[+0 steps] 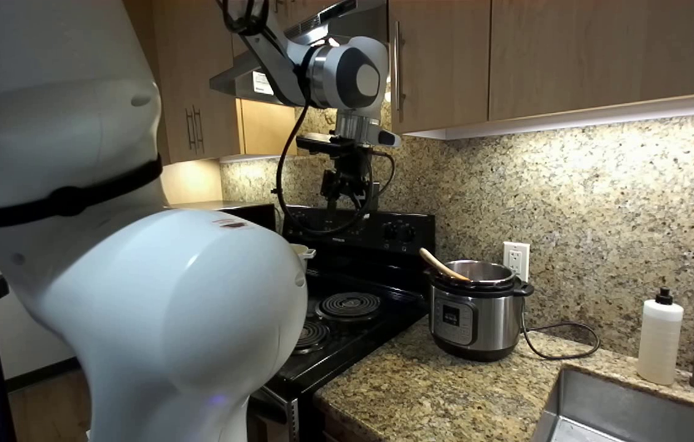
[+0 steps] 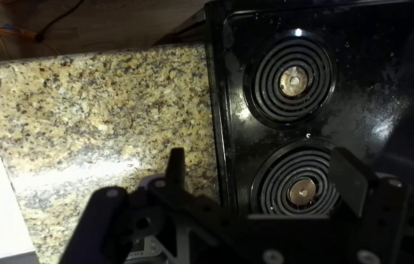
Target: Remove the wooden spoon from the cooker and put it on the counter
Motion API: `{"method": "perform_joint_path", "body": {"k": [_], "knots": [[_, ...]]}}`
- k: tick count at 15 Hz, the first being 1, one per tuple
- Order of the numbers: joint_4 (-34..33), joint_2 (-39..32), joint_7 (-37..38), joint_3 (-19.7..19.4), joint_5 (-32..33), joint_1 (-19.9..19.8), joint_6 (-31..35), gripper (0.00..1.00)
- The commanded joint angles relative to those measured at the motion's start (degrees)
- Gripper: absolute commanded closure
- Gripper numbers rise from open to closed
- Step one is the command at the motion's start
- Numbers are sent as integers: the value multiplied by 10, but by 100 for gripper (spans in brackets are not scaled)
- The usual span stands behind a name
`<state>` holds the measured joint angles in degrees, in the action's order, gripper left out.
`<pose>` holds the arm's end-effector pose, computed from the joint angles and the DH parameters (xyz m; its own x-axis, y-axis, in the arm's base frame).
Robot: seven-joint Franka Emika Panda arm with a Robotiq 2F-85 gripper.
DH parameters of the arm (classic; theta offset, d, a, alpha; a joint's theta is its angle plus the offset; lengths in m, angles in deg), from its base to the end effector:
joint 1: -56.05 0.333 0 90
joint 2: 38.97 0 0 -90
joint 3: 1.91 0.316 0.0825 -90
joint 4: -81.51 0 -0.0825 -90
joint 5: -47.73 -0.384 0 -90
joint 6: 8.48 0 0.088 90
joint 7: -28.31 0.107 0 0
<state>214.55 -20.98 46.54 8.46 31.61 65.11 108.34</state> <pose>0.4244 0.1698 0.4657 0.9933 -0.1062 -0.0455 -0.1130 -0.9748 -0.1926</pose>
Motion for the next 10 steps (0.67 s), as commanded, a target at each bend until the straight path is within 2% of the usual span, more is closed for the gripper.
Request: {"method": "perform_joint_path", "body": {"k": [1, 3, 6, 8, 10], "knots": [[38, -14, 58, 18, 18, -17, 119, 0], [62, -31, 109, 24, 28, -24, 188, 0], [105, -52, 215, 47, 82, -41, 289, 0], [130, -67, 308, 68, 168, -60, 359, 0], [144, -73, 399, 112, 259, -115, 396, 0]]}}
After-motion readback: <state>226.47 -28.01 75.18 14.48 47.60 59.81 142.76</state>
